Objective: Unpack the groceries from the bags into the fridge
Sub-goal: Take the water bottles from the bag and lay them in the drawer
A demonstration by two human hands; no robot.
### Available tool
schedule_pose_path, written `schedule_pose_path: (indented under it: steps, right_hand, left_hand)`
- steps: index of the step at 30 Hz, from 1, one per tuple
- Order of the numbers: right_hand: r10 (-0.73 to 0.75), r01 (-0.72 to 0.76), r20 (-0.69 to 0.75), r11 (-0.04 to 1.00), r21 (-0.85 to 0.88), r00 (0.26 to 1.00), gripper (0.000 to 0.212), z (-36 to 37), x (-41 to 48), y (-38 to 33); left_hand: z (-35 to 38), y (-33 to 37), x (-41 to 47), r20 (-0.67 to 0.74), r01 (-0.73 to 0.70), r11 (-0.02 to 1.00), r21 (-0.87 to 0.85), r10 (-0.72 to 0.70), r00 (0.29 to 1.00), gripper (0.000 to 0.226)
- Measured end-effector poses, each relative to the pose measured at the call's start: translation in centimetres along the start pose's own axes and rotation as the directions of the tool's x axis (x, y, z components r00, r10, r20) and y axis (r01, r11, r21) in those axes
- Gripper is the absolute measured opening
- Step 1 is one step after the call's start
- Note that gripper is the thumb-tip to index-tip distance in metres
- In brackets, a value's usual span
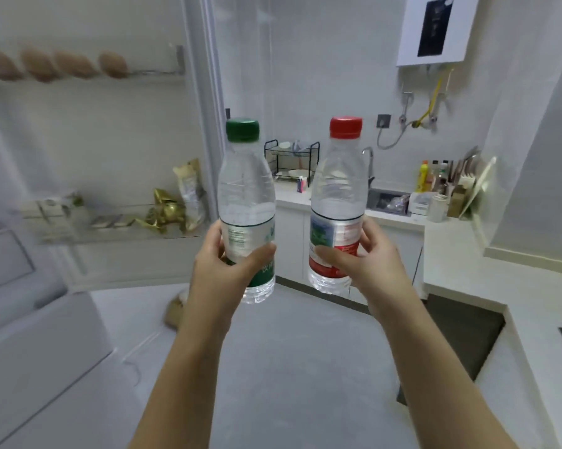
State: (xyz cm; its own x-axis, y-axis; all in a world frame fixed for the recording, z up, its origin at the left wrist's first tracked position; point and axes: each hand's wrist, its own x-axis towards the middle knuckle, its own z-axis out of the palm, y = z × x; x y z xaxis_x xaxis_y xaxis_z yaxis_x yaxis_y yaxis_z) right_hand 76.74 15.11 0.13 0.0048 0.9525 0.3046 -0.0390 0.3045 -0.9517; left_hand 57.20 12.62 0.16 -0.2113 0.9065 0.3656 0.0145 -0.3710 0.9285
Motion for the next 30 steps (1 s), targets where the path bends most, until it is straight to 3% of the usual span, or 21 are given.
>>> schedule_pose_path:
  steps: [11,16,23,27,30]
  right_hand:
    - [-0.025,-0.010,0.352,0.995,0.097,0.936,0.063,14.7,4.1,1.3]
    - [-0.084,0.018,0.513,0.991,0.133,0.854,0.058,19.8,4.8,1.9]
    - [-0.155,0.000,0.709,0.977,0.214,0.688,0.055,25.5,5.1,1.5]
    - [-0.187,-0.014,0.775,0.969,0.245,0.603,0.052,27.4,4.3,1.4]
    - [-0.202,-0.032,0.804,0.964,0.264,0.559,0.050,28.5,3.3,1.1]
  left_hand:
    - [-11.3,0.9,0.3,-0.372,-0.019,0.995,0.097,0.054,0.927,0.045]
    - [-14.4,1.6,-0.9,-0.541,0.019,0.986,0.166,0.075,0.838,0.045]
    - [-16.7,3.3,-3.1,-0.738,0.030,0.961,0.274,0.191,0.648,0.043]
    - [-17.2,4.0,-4.9,-0.806,0.054,0.946,0.321,0.243,0.540,0.044]
    - [-17.5,4.7,-6.1,-0.821,0.086,0.931,0.354,0.265,0.507,0.047]
